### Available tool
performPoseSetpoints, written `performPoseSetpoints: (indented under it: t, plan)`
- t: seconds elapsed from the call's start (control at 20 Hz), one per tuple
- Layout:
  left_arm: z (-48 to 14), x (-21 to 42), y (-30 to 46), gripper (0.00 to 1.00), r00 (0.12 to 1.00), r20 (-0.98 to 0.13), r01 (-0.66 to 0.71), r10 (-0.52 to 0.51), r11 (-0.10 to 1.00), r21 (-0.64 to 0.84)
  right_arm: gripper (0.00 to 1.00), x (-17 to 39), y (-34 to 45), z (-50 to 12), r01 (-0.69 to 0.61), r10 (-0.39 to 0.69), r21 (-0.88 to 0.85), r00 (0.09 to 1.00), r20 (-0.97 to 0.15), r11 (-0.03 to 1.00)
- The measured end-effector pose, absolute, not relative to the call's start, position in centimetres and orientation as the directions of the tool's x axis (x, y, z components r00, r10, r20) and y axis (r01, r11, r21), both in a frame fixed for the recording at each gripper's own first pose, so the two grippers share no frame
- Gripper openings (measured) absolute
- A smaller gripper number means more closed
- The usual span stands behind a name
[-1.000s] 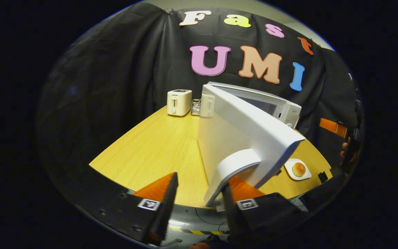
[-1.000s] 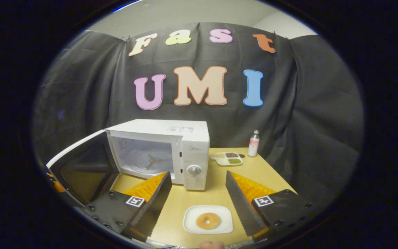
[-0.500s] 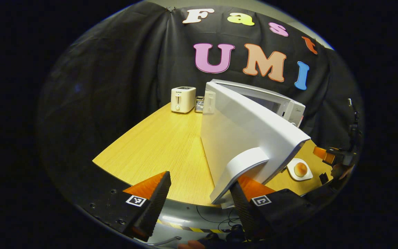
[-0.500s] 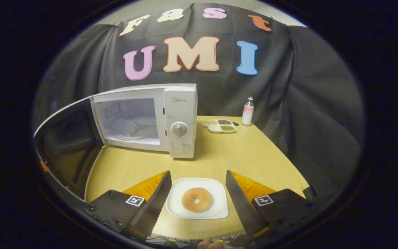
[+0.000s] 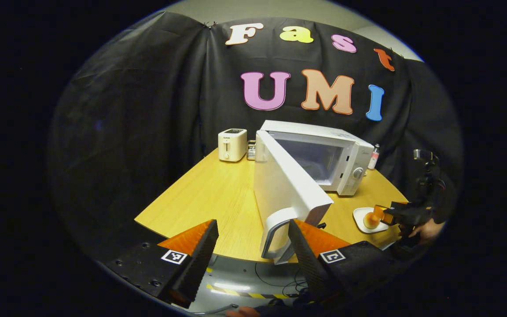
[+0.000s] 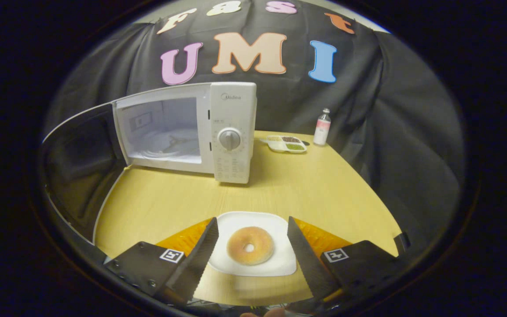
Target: Open the microwave oven with the left hand, put the food in, and close the microwave oven.
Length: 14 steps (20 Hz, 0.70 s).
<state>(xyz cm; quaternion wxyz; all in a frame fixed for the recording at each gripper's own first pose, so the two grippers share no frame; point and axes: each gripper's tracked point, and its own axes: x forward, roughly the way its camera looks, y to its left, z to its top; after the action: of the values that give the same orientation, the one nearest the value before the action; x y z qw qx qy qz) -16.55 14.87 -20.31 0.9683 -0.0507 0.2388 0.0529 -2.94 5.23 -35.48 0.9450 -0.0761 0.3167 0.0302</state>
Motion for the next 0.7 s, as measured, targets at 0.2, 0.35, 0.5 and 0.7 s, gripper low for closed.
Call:
performPoseSetpoints:
  t: [0.2,0.35,0.5,0.7]
  plan:
    - [-15.6,-16.3,16.7,0.94,0.909,-0.394,-0.171,0.136,0.984,-0.053,0.99,-2.9,5.0,-38.0,-0.117,-0.002,-0.142,0.767,-0.642,0.983]
    - [-12.7,-15.4,17.4,0.93,0.924,-0.341,-0.203,0.17,0.977,-0.062,0.98,-3.0,4.6,-39.7,-0.099,-0.019,-0.139,0.745,-0.667,0.985]
    - [-10.6,-14.5,17.7,0.93,0.936,-0.294,-0.207,0.192,0.978,-0.021,0.99,-3.0,4.8,-40.4,-0.098,-0.015,-0.128,0.735,-0.678,0.987]
    - [-8.1,-13.7,17.6,0.93,0.952,-0.228,-0.199,0.203,0.979,0.039,0.98,-3.3,5.2,-41.7,-0.125,-0.011,-0.144,0.716,-0.698,0.982]
